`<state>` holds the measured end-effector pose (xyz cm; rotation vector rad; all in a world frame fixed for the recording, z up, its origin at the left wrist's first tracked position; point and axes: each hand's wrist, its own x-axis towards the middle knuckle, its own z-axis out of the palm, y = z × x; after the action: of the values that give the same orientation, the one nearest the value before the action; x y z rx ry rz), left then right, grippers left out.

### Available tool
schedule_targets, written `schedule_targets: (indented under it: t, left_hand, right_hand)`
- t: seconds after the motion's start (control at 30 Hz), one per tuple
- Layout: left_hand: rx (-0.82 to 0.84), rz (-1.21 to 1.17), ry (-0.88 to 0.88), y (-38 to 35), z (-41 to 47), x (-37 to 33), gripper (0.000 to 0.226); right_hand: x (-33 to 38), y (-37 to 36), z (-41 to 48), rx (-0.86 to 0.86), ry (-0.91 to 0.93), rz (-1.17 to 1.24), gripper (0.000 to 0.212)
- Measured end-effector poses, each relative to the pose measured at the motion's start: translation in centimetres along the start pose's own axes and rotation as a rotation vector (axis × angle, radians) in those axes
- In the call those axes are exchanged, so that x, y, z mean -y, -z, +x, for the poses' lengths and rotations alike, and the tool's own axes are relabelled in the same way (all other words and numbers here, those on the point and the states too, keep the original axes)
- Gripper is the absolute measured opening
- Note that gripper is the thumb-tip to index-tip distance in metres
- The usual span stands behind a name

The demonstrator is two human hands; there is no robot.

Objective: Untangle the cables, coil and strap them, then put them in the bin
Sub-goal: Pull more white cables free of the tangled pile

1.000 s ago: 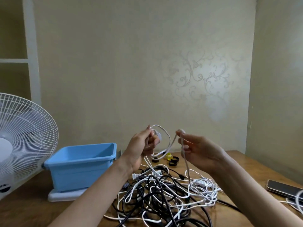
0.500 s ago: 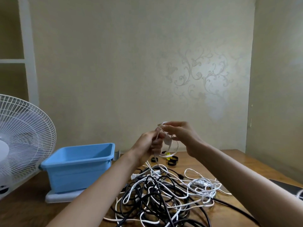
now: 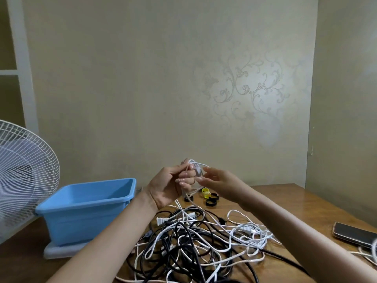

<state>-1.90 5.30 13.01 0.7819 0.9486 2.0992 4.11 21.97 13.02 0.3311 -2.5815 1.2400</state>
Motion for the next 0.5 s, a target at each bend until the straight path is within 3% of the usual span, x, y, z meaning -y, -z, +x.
schedule_targets:
  t: [0.07, 0.13, 0.2, 0.27, 0.37, 0.43, 0.5]
  left_hand:
    - [0.082, -0.053, 0.006, 0.7, 0.2, -0.1, 0.014]
    - [0.162, -0.128, -0.01, 1.5, 0.3, 0.0, 0.018]
    - [0.171, -0.19, -0.048, 2.2, 0.6, 0.2, 0.027]
    - [0.149, -0.205, -0.092, 2.4, 0.7, 0.1, 0.029]
    - [0.148, -0.192, -0.168, 2.5, 0.6, -0.4, 0.028]
    - [0.15, -0.192, -0.179, 2.6, 0.1, -1.2, 0.028]
    - [0.151, -0.182, -0.16, 2.7, -0.4, -2.2, 0.029]
  right_hand:
    - [-1.1, 0.2, -0.1, -0.081, 0.034, 0.174, 0.029]
    - [-2.2, 0.2, -0.8, -0.309, 0.096, 0.364, 0.017]
    - [-3.3, -0.5, -2.0, -0.38, 0.097, 0.469, 0.024]
    - [-4.5, -2.0, -3.2, -0.136, 0.034, 0.492, 0.045]
    - [-6.9, -2.3, -4.9, 0.282, -0.053, 0.472, 0.038]
    - [-9.5, -0.7, -5.5, 0.356, -0.101, 0.491, 0.035]
    - [-11.9, 1.4, -5.9, 0.314, -0.179, 0.491, 0.042]
